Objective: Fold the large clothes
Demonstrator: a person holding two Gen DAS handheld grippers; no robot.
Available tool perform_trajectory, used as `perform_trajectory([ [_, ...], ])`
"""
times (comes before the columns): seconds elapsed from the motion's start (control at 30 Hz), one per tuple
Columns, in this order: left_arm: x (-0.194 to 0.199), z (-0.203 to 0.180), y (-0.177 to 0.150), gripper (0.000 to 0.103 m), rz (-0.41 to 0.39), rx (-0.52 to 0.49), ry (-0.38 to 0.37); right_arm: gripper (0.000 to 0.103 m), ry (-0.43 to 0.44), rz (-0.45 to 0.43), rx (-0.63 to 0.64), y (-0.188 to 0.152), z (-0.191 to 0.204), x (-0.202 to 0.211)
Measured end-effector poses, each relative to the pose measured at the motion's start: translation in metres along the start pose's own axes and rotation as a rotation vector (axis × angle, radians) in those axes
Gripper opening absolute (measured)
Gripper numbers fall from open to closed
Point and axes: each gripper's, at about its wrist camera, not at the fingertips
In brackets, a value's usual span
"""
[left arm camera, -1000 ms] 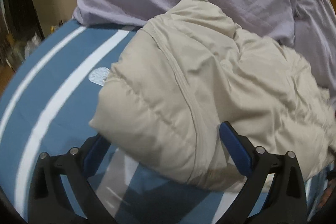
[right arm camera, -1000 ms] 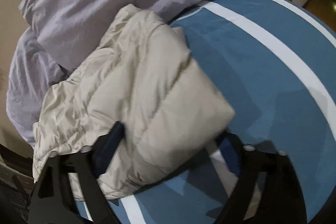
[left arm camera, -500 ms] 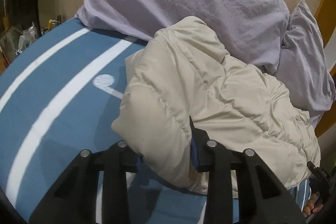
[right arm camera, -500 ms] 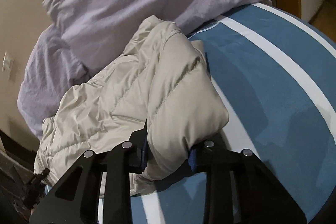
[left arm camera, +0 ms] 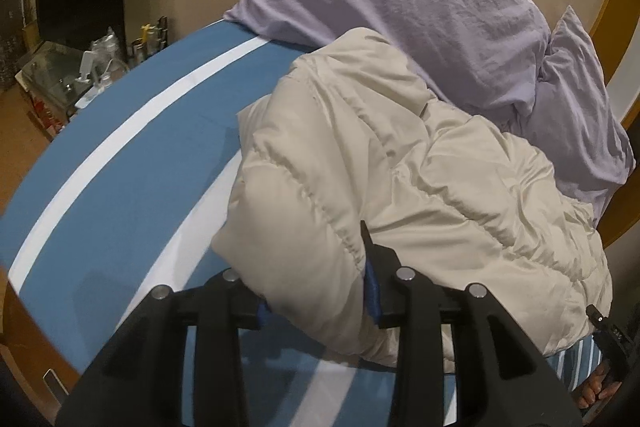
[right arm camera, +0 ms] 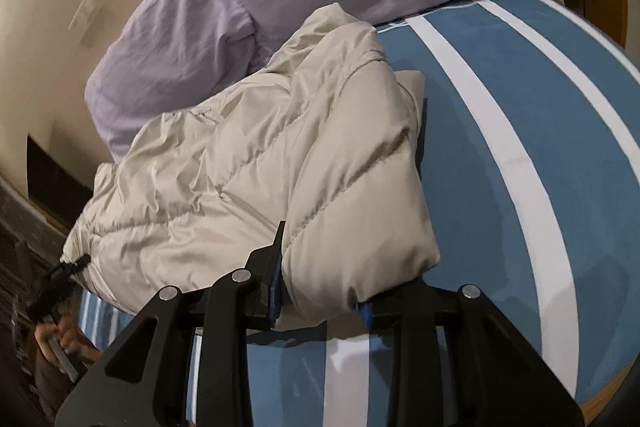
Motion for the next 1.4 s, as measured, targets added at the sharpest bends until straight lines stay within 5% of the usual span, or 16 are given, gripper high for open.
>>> perform_trajectory([
  [0.13,0.003,0.002,-0.008,0.047,-0.019,0.005,0.041,0.046,-0.047,0.008,-0.022,0.002,0.001,0.005],
  [0.23,0.003,0.003,-0.010,0.066,-0.025,0.005,0.060,0.058,-0.098,0.009,-0.014,0.003,0.002,0.012],
  [0.27,0.004,0.003,-0.010,0.073,-0.027,0.008,0.063,0.066,-0.138,0.007,-0.006,0.004,0.003,0.014],
  [0.43,0.006,0.006,-0.010,0.089,-0.048,0.030,0.057,0.074,-0.324,-0.095,0.049,0.011,0.007,0.038],
  [0.97,-0.019,-0.003,-0.006,0.092,-0.028,0.084,0.067,0.074,-0.155,-0.020,0.303,0.019,0.110,-0.024],
  [1.4,-0.030,-0.003,-0.002,0.095,-0.012,0.132,0.056,0.076,-0.214,0.020,0.410,-0.012,0.134,-0.066],
])
Point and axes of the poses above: each gripper's, at about its wrist camera, not at the fingertips, and x roughly against the way its jaws point, z to its left, y to its top, and after that the axes turned 6 degrees about x, right-handed
